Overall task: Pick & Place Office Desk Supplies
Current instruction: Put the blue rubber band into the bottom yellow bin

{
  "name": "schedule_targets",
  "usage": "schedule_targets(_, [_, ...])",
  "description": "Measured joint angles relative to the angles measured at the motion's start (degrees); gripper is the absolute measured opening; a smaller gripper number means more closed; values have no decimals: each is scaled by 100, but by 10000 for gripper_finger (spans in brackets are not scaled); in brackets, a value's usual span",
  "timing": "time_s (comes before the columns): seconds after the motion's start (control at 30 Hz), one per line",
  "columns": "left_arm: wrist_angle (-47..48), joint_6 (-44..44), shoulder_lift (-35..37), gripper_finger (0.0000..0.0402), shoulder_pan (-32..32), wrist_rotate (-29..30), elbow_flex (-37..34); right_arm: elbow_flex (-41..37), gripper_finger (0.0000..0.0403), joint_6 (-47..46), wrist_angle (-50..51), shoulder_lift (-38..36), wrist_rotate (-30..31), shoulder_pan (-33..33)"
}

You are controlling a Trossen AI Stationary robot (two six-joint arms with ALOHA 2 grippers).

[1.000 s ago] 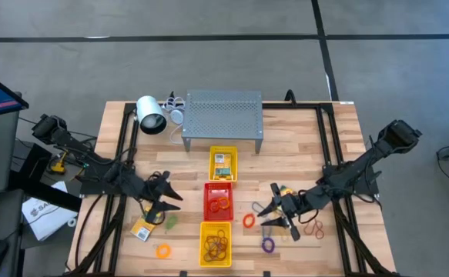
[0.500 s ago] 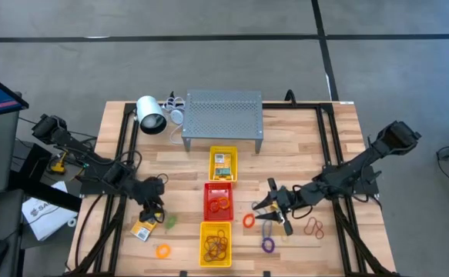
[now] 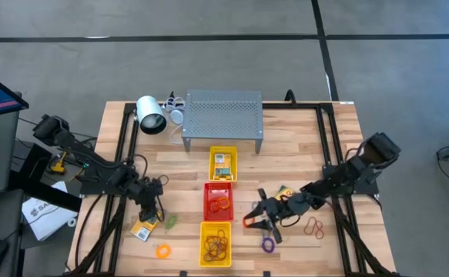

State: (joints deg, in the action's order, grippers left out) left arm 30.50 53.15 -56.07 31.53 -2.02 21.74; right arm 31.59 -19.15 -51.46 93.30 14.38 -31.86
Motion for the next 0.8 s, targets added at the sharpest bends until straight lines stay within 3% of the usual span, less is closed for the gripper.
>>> schedule_targets(0.3, [-98, -22, -811, 163, 0, -291, 112, 7, 127, -162, -1001, 528, -124, -140])
schedule_targets(0.8, [-61, -26, -872, 148, -1, -320, 126, 7, 127, -145, -1089, 532, -124, -149])
